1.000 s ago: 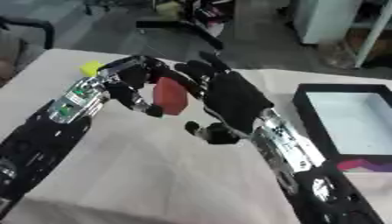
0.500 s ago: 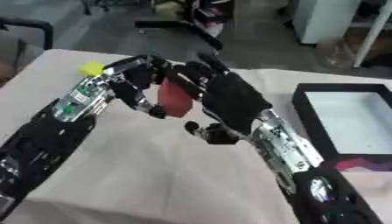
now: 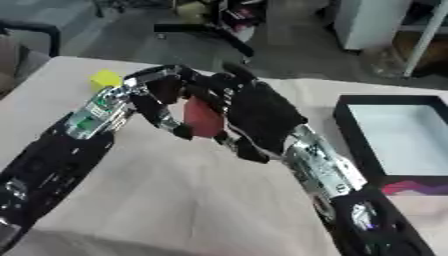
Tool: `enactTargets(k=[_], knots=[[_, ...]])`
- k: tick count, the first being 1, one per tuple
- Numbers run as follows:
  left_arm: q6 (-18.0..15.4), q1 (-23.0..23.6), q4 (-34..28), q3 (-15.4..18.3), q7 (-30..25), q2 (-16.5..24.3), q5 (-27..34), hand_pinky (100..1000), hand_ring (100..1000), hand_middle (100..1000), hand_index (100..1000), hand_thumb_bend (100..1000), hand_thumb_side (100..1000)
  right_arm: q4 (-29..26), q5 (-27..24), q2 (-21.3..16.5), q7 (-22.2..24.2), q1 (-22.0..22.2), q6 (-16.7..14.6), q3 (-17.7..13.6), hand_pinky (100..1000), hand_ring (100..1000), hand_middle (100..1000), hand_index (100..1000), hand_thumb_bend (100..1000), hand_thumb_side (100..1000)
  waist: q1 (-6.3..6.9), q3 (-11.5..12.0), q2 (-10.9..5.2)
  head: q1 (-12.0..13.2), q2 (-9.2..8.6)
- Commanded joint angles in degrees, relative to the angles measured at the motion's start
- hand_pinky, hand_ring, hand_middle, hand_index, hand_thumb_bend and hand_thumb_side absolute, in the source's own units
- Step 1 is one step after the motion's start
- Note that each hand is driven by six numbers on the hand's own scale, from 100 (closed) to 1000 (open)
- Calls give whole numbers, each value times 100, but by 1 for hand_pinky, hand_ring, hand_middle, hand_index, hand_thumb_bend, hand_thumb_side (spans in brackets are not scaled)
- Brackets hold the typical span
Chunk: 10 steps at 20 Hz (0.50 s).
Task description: Pick up the objects with one hand, pass them to the other hand, and then place them into the box on the other side of the table.
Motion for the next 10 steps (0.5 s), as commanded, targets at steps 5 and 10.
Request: enactTargets(k=[5,10], knots=[[18,-135,-28,-46,-109,-19,27,737,506,471,495,796,100,-124,34,42,-416,-115,73,-16,860,767,808,921,258,100,16,-23,-29,-11,30],[24,-161,39,-58,-168,-36,3,737,506,470,495,793,100,-114,29,51,-617,-122,59,0,843,753,799,923,234,100,17,-29,-29,-9,30]])
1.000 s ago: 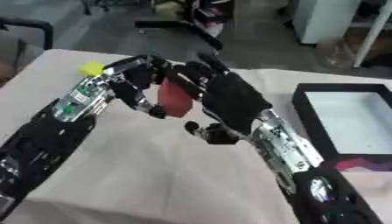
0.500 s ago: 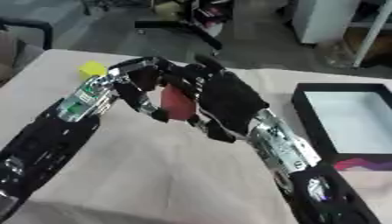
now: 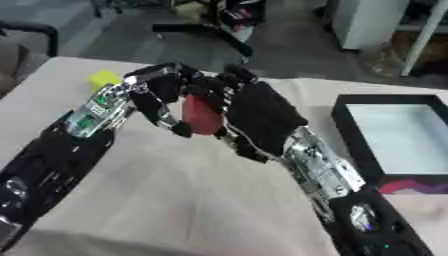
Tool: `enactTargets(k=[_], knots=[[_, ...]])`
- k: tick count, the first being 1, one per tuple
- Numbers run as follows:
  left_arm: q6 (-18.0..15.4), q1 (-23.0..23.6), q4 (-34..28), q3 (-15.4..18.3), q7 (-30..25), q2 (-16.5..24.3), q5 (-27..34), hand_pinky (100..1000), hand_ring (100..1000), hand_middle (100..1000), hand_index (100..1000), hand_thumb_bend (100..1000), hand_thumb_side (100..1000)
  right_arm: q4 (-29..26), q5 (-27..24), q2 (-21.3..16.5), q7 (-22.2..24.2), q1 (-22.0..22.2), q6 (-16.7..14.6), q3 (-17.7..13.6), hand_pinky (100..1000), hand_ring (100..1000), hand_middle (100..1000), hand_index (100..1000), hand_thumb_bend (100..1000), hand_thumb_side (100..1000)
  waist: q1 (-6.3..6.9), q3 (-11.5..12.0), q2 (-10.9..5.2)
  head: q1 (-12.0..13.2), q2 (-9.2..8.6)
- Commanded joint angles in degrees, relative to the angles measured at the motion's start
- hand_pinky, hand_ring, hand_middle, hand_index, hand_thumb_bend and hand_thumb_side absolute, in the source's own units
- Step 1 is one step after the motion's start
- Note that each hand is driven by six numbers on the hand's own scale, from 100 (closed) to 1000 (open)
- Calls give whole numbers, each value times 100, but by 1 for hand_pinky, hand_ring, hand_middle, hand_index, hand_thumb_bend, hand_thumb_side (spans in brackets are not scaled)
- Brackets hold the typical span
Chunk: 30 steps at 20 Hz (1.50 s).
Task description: Pick up the objects with one hand, pass them to the other hand, and then place them into the box on the other side of the table.
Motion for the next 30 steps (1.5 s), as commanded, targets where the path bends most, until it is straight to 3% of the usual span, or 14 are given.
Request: enactTargets(k=[1,7,8,9,14,18,19,25,30], knots=[[7,-112,23,-63,-64,-37,-43,737,507,471,495,791,100,-116,-18,55,-161,-146,7,-42,839,750,795,918,232,100,12,-5,-32,-3,30],[29,-120,87,-79,-89,-54,-105,738,510,473,499,782,100,-130,-93,63,-289,-144,0,-34,811,720,757,841,186,100,10,-5,-27,-3,30],[32,-122,101,-79,-89,-56,-118,738,512,476,501,784,100,-133,-117,64,-325,-142,2,-36,798,708,746,795,110,113,10,-5,-27,-2,30],[34,-123,114,-78,-89,-58,-134,739,514,478,504,788,100,-137,-153,66,-373,-140,11,-41,791,702,739,763,100,133,9,-6,-26,-2,30],[9,-121,206,-56,-112,-53,-243,746,542,510,542,818,100,-135,-443,69,-763,-130,188,-68,724,639,659,538,100,190,9,-11,-25,0,30],[-27,-117,314,-20,-158,-46,-367,756,573,545,589,866,100,-97,-629,66,-1010,-130,332,-64,699,620,638,456,100,210,9,-13,-25,-9,30],[-39,-116,340,-2,-166,-41,-406,761,586,560,610,894,144,-82,-670,67,-1045,-125,355,-68,691,616,631,424,100,216,8,-13,-25,-12,30],[-163,-118,437,170,-153,5,-643,778,624,604,667,989,283,-12,-896,51,-1136,-106,426,-113,666,605,615,402,100,226,5,-15,-23,-31,30],[-298,-91,518,416,-63,117,-870,792,653,633,697,1000,326,-23,-1017,-32,-1140,-127,484,-191,663,604,614,401,100,226,-5,-22,-32,-52,30]])
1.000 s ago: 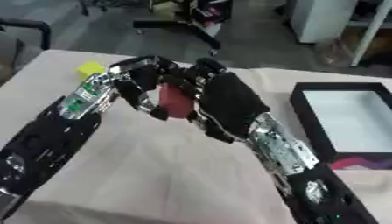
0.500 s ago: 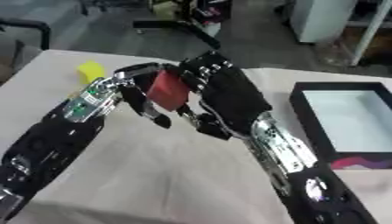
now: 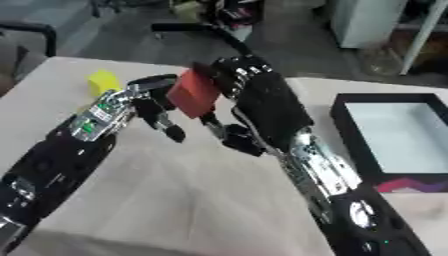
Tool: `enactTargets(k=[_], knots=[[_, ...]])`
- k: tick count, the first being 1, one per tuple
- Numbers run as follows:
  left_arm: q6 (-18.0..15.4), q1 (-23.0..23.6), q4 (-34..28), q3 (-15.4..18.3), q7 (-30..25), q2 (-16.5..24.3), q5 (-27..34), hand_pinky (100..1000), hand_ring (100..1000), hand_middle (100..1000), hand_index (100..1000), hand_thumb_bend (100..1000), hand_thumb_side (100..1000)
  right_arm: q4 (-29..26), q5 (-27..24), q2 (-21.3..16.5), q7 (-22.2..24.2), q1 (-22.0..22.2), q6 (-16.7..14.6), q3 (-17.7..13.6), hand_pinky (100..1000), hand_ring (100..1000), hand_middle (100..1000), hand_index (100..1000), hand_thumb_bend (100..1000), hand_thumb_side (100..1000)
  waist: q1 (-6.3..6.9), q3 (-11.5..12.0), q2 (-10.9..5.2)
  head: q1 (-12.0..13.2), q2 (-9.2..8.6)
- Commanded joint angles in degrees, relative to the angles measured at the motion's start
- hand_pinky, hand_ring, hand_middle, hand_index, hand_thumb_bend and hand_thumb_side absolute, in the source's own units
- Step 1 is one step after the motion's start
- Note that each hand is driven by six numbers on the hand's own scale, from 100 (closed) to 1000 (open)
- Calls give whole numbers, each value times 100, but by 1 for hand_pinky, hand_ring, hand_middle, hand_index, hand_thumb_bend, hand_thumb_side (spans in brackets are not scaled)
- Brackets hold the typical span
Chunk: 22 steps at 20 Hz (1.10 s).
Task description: Pick up the objects with one hand, pass them to the other hand, and then place them into the box on the other side of the table.
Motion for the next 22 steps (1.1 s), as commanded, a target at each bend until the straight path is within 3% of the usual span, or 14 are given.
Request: enactTargets(k=[1,5,8,9,10,11,15,18,19,20,22], knots=[[-115,-67,7,239,65,239,-156,794,661,641,704,1000,328,-68,-114,-116,-18,-111,58,-123,659,602,611,401,100,224,3,-13,-48,-34,30],[-238,104,71,593,334,499,-385,795,668,649,713,1000,342,-162,-348,-387,-58,-114,276,-358,637,591,597,406,100,228,-4,-30,-53,-115,30],[-291,438,-64,1042,783,757,-452,795,667,648,712,1000,380,-92,-457,-718,-183,-37,635,-754,595,568,572,418,100,234,-2,-38,-44,-222,30],[-295,590,-173,1241,990,833,-443,794,666,647,711,986,475,46,-540,-823,-269,20,852,-955,556,546,548,429,100,100,0,-40,-40,-267,30],[-287,738,-309,1417,1200,893,-434,794,666,647,710,1000,391,222,-680,-924,-389,65,1080,-1133,549,543,544,431,100,252,1,-40,-36,-305,30],[-270,874,-454,1570,1389,942,-434,793,665,646,710,1000,409,435,-852,-1015,-521,114,1307,-1315,485,509,505,454,100,273,3,-42,-31,-336,30],[-204,1450,-1229,2202,2162,1025,-558,793,665,646,710,1000,439,1937,-1944,-1310,-1144,195,2426,-2194,401,468,465,498,100,302,10,-22,-21,-454,30],[-136,1773,-1785,2536,2590,974,-706,792,664,645,710,1000,453,3143,-2695,-1433,-1507,154,2908,-2656,388,466,459,526,100,301,11,10,-9,-515,30],[-111,1868,-1937,2627,2695,960,-759,793,665,644,710,1000,457,3494,-2872,-1469,-1533,143,3025,-2749,407,484,477,591,100,271,12,20,-5,-526,30],[-82,1950,-2060,2700,2777,951,-808,793,665,644,710,1000,459,3787,-2996,-1498,-1460,131,3113,-2794,435,510,511,667,100,297,12,27,-1,-529,30],[-15,2080,-2217,2818,2898,949,-892,793,666,645,711,1000,462,4205,-3037,-1568,-1031,112,3206,-2780,553,602,624,922,105,535,12,37,4,-528,30]])
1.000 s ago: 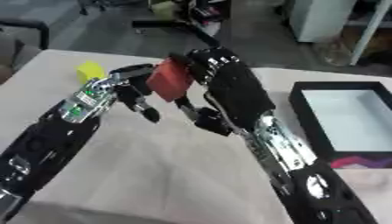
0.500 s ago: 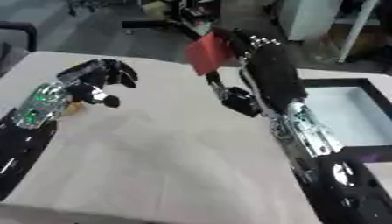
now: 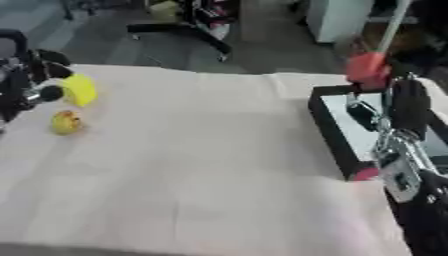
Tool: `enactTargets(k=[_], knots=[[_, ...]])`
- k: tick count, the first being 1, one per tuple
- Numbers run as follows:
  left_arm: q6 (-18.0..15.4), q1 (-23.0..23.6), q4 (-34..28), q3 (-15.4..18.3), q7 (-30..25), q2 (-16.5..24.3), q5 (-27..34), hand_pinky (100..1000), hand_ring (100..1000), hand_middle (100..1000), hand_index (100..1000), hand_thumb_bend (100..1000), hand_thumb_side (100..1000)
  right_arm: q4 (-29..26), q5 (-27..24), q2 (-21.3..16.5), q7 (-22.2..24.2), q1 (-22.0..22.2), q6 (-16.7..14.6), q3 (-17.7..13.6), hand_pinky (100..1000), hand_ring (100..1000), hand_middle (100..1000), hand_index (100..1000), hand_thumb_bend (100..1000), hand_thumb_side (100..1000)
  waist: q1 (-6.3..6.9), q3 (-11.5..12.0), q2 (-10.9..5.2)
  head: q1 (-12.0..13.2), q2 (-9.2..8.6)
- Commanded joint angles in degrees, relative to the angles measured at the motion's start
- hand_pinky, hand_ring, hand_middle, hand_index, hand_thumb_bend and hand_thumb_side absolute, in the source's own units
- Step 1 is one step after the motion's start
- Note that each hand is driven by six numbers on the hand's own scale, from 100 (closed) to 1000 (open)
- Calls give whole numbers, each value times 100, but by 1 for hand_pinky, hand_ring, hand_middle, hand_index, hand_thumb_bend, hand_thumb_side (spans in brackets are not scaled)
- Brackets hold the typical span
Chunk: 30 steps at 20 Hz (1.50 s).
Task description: Pick up the objects with one hand, pass them to the other hand, and then place them into the box on the other side of the table.
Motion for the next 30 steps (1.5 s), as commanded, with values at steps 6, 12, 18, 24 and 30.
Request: enactTargets(k=[6,12,18,24,30], knots=[[193,144,-364,406,359,165,-317,793,667,645,711,1000,459,578,969,-435,1600,-209,407,-173,713,722,750,1000,508,623,8,4,-38,15,10],[194,104,-50,422,217,359,-821,797,674,652,717,1000,435,-32,2324,-663,2685,-281,390,-265,886,839,875,1000,606,533,3,-14,-55,201,10],[5,-53,615,328,-115,926,-1605,804,690,663,728,1000,393,-718,3501,-1133,4357,-618,-293,-90,1000,931,988,1000,637,289,5,-35,-88,720,10],[-178,-319,1382,106,-264,1440,-2354,813,719,694,752,1000,321,-1642,4285,-1449,4890,-806,-677,-113,953,864,926,1000,597,346,-7,-53,-114,1209,10],[-292,-977,2485,-375,-244,1699,-3882,816,739,723,785,930,286,-2978,3634,-1291,3991,-372,-451,-170,820,784,829,1000,473,387,-26,-103,-120,1593,10]])
